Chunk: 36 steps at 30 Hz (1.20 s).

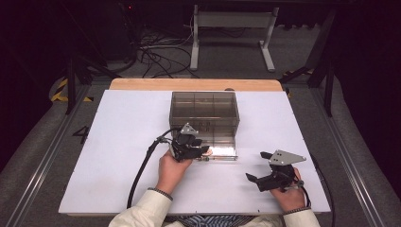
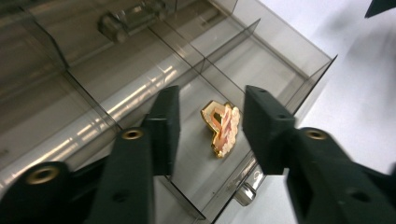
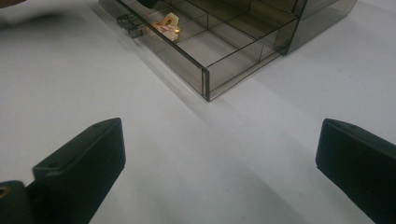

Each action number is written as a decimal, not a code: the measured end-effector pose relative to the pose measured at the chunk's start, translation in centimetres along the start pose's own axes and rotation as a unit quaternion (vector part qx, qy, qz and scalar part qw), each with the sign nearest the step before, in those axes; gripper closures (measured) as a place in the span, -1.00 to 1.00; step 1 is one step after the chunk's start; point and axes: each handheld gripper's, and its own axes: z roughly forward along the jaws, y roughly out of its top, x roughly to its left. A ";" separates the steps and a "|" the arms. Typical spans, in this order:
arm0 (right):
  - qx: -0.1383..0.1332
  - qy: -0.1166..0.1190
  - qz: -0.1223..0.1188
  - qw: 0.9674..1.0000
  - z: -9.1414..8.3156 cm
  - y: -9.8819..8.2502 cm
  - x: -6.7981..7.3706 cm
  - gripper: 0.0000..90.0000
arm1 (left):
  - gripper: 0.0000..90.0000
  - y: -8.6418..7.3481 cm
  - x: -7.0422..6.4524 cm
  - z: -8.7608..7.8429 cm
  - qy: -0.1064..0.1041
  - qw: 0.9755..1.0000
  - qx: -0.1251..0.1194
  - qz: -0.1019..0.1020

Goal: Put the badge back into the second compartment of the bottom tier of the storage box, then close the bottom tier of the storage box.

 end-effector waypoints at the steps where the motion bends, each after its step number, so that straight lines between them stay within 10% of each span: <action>1: 0.000 0.000 0.000 1.000 0.0 0.0 0.0 -0.96 | 0.12 0.1 -0.1 -0.3 0.005 1.000 -0.005 0.000; 36: -0.006 0.013 -0.003 1.000 0.1 0.2 0.1 -0.95 | -0.85 -2.1 0.5 -6.7 0.021 0.996 -0.081 0.038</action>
